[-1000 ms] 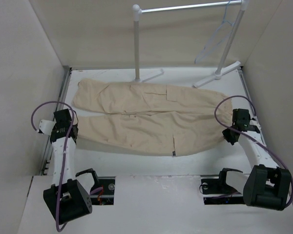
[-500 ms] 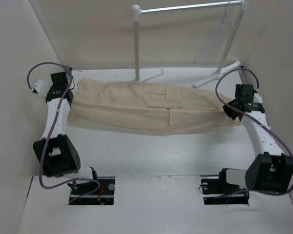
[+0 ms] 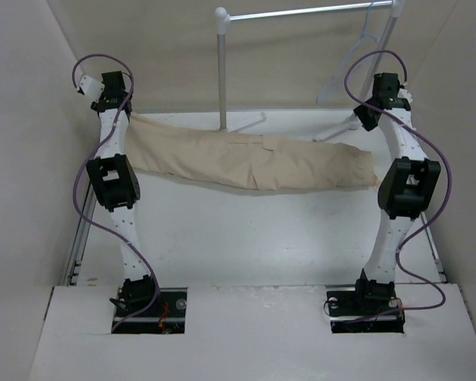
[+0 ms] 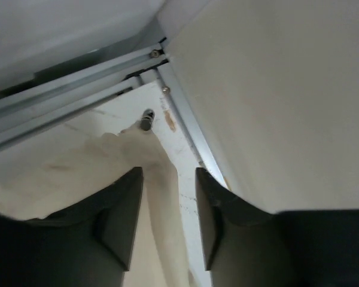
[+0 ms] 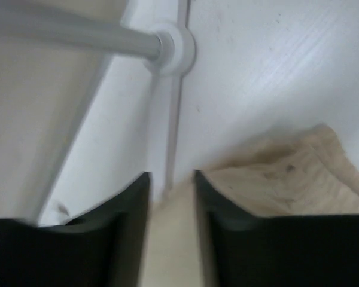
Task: Place the trousers on the hanger
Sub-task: Fold the trousers at the center of the board.
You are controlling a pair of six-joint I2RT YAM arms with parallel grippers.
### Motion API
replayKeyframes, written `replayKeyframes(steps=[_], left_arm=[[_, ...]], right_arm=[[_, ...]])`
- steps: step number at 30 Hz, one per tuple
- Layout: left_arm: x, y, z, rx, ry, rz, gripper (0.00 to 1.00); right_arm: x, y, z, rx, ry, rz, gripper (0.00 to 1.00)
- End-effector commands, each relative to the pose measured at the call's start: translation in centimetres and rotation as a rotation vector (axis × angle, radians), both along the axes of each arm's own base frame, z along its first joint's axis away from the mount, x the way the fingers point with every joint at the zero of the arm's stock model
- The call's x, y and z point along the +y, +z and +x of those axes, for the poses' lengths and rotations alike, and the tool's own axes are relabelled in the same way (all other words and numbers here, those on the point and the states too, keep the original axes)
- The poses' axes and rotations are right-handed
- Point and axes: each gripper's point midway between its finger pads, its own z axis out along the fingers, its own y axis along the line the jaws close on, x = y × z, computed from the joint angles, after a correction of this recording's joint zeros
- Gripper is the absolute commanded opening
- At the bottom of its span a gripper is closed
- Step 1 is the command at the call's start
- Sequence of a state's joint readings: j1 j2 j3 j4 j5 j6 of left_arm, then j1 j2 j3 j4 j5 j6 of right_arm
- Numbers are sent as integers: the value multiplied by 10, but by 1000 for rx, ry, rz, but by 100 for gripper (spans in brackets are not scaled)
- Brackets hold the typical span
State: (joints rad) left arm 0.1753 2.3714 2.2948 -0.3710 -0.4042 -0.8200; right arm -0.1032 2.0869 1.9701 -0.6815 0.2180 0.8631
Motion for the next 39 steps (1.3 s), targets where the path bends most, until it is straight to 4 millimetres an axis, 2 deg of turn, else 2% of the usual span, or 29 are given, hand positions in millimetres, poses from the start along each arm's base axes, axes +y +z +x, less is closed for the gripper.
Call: replayKeyframes(steps=[1, 2, 4, 6, 9, 11, 13, 15, 17, 20, 24, 27, 29, 33, 39], left_arm=[[3, 19, 21, -77, -46, 1, 51], [3, 20, 20, -79, -52, 1, 56], [4, 24, 13, -79, -68, 20, 60], [2, 23, -7, -43, -84, 19, 62], [-7, -7, -67, 61, -67, -20, 63], [-14, -34, -108, 120, -44, -51, 65], [-22, -66, -141, 170, -35, -108, 67], [-29, -89, -161, 205, -43, -171, 69], [-30, -104, -171, 213, -37, -226, 70], [-25, -113, -168, 176, -26, -282, 71], [-27, -119, -149, 129, -47, -318, 71], [-26, -132, -139, 133, -37, -341, 68], [-26, -142, -135, 141, -27, -356, 62], [-24, -154, -133, 156, -10, -384, 39], [-17, -149, -137, 155, -3, -385, 17]], right_arm=[[-9, 6, 22, -9, -29, -27, 50], [-10, 7, 26, -20, -33, -31, 55], [1, 15, 33, -49, -4, -33, 57], [17, 24, 25, -52, 42, -38, 59], [29, 24, -10, -27, 77, -92, 57], [33, 15, -41, -31, 78, -91, 37], [39, 4, -71, -36, 73, -51, 25], [39, -5, -100, -31, 49, -11, 25], [30, -17, -126, -6, 5, -3, 33], [25, -44, -150, 35, -24, 41, 50], [31, -80, -171, 87, -21, 127, 55], [26, -93, -177, 96, -39, 133, 58], [20, -103, -175, 108, -45, 140, 59], [6, -122, -166, 148, -77, 155, 61], [-16, -120, -125, 84, -115, 124, 60]])
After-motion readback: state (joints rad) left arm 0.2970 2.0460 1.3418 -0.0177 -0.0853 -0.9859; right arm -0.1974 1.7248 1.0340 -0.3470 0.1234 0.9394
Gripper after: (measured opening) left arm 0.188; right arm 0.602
